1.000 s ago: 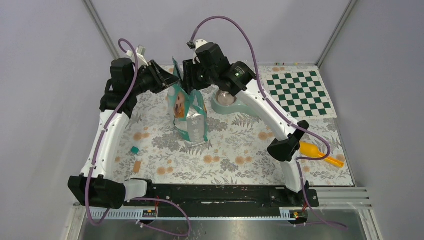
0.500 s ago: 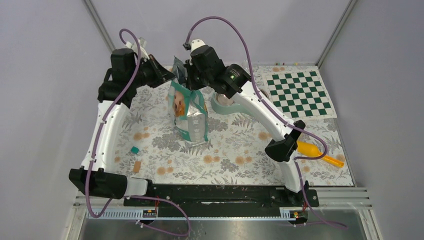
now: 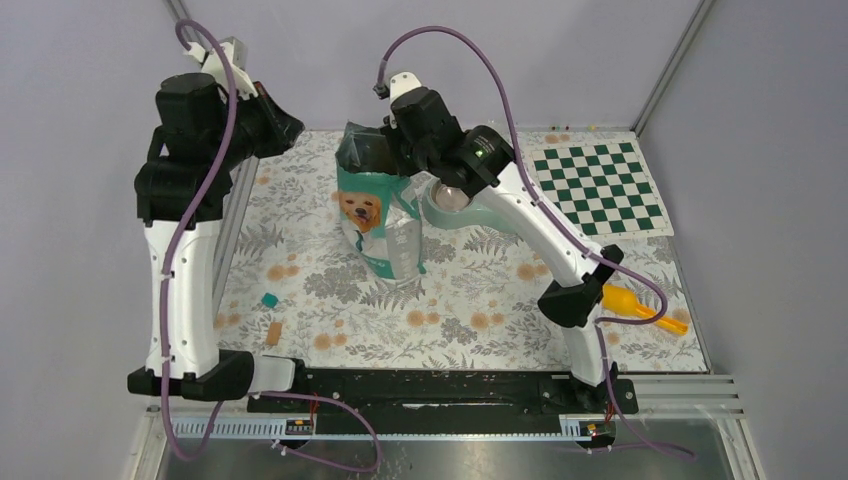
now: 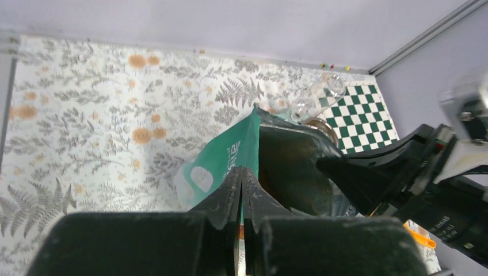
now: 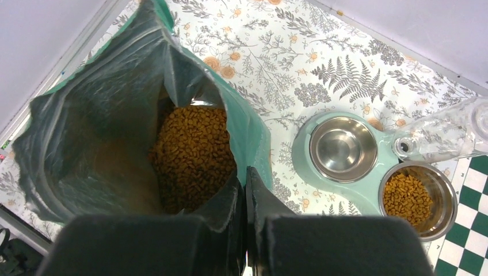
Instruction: Serve the pet food
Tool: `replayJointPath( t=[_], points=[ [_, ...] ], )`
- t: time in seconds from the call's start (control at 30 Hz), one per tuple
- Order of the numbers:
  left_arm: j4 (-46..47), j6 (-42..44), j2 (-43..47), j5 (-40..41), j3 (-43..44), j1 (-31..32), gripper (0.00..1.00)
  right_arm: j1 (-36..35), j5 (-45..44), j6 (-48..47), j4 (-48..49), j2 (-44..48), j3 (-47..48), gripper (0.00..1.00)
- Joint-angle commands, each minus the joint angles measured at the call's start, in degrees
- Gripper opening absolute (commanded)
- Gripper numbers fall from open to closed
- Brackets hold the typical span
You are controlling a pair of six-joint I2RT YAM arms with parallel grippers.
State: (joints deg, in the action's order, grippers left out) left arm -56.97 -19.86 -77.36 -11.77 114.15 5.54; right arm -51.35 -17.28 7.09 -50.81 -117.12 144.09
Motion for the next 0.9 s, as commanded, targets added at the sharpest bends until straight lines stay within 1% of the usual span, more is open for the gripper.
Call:
replayJointPath(
  t=[0.0,0.07,0.1,0.13,0.17,0.23,0.27,0.33,0.43,0.53,0.73,0.87],
  points=[
    [3.3,1.8,1.5,0.1,2.0,-0.2,0.00,-0.8,-1.0,-0.6,9.8,11.7,3.4,0.00],
    [3.5,1.6,1.9,-2.0,0.4,-0.1,0.00,-0.9,0.2,0.9,9.9,12.6,0.1,0.00],
    [3.6,1.4,2.1,-2.6,-0.8,-0.1,0.00,-0.9,0.6,1.5,9.8,12.8,-1.6,0.10],
    [3.5,1.3,2.2,-3.2,-2.6,-0.1,0.00,-0.9,0.9,2.2,9.2,12.6,-2.7,0.26],
    [3.6,1.0,2.4,-3.7,-3.7,-0.1,0.07,-0.9,1.3,2.7,8.2,12.3,-3.0,0.39],
    [3.8,0.4,2.7,-4.5,-5.4,-0.1,0.22,-0.8,2.6,3.5,6.3,11.5,-2.4,0.58],
    [4.3,-0.2,3.0,-5.1,-6.1,-0.1,0.35,-0.8,2.8,3.9,5.5,11.2,-2.0,0.63],
    [6.4,-1.7,3.7,-7.2,-7.6,-0.1,0.46,-0.8,3.0,4.4,4.9,11.3,-2.2,0.70],
    [10.9,-4.5,5.0,-10.9,-10.6,0.0,0.59,-0.7,3.0,5.1,5.0,11.9,-3.7,0.75],
    [15.1,-6.8,6.0,-13.5,-13.8,0.2,0.65,-0.8,3.1,6.0,5.0,12.6,-5.3,0.78],
    [17.1,-7.8,4.4,-12.5,-17.1,4.1,0.69,-0.8,3.4,7.0,4.8,13.1,-7.7,0.80],
    [15.8,-6.0,2.1,-8.0,-16.8,8.1,0.69,-0.8,3.4,7.2,3.3,10.8,-5.9,0.80]
  ],
)
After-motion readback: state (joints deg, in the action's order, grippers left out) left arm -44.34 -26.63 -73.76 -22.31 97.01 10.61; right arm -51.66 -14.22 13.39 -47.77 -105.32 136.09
